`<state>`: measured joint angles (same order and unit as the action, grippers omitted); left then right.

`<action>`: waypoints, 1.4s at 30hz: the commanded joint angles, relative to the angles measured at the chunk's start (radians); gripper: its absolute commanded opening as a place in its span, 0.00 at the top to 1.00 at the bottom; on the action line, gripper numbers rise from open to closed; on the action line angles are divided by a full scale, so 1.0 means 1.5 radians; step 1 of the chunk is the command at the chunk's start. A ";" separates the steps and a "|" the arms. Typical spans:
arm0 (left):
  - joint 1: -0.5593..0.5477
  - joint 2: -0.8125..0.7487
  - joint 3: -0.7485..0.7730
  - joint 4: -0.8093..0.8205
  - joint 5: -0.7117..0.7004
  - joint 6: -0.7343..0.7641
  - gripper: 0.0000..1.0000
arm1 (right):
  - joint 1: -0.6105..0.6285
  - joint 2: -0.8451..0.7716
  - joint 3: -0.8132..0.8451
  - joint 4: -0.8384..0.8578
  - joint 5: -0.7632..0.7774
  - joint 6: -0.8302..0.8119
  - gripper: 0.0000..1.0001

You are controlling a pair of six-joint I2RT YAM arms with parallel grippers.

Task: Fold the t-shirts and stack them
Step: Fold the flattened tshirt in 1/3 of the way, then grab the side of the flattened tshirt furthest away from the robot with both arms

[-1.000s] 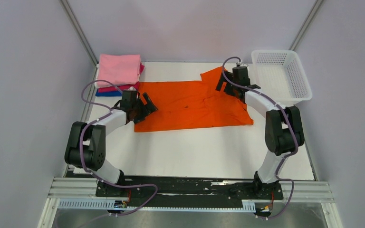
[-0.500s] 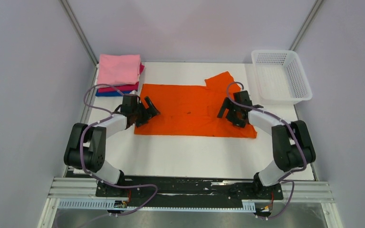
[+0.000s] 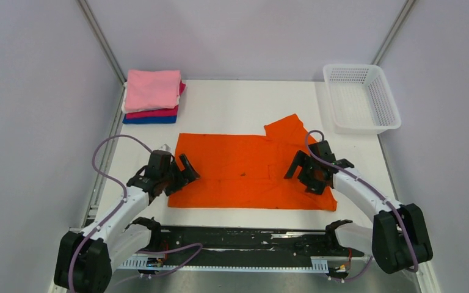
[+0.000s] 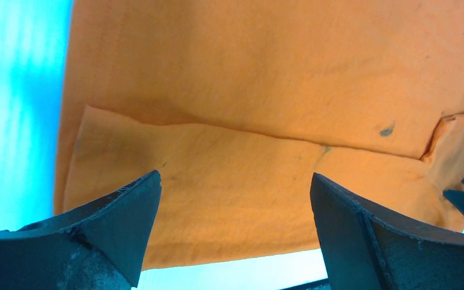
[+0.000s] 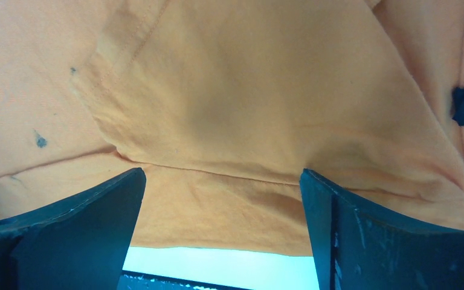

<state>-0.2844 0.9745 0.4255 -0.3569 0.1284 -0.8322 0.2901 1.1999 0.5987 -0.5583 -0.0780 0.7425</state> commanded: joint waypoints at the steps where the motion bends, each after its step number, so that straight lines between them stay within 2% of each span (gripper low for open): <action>1: 0.000 -0.057 0.053 -0.044 -0.057 0.000 0.00 | 0.004 -0.062 0.055 0.002 0.036 0.003 0.00; 6: 0.005 0.004 0.153 -0.040 -0.173 0.041 0.00 | 0.003 -0.091 0.101 0.098 0.097 -0.009 0.00; 13: 0.055 0.267 0.350 -0.029 -0.197 0.161 0.01 | 0.002 -0.002 0.174 0.131 0.143 -0.053 0.00; 19: 0.104 0.470 0.493 -0.019 -0.187 0.198 0.10 | 0.000 0.077 0.203 0.131 0.161 -0.095 0.00; 22: 0.114 0.558 0.562 -0.037 -0.170 0.203 0.22 | -0.003 0.101 0.202 0.131 0.175 -0.105 0.00; 25: 0.115 0.595 0.583 -0.031 -0.163 0.201 0.29 | -0.005 0.118 0.205 0.131 0.181 -0.109 0.00; 36: 0.110 0.658 0.589 -0.008 -0.140 0.203 0.41 | -0.006 0.129 0.196 0.133 0.190 -0.111 0.00; 42: 0.094 0.655 0.592 -0.024 -0.193 0.215 0.44 | -0.008 0.130 0.191 0.133 0.204 -0.113 0.00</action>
<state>-0.1242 1.9381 1.2949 -0.3847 -0.1154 -0.5346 0.2848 1.3891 0.8650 -0.3908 0.1936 0.5896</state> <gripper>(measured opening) 0.574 0.998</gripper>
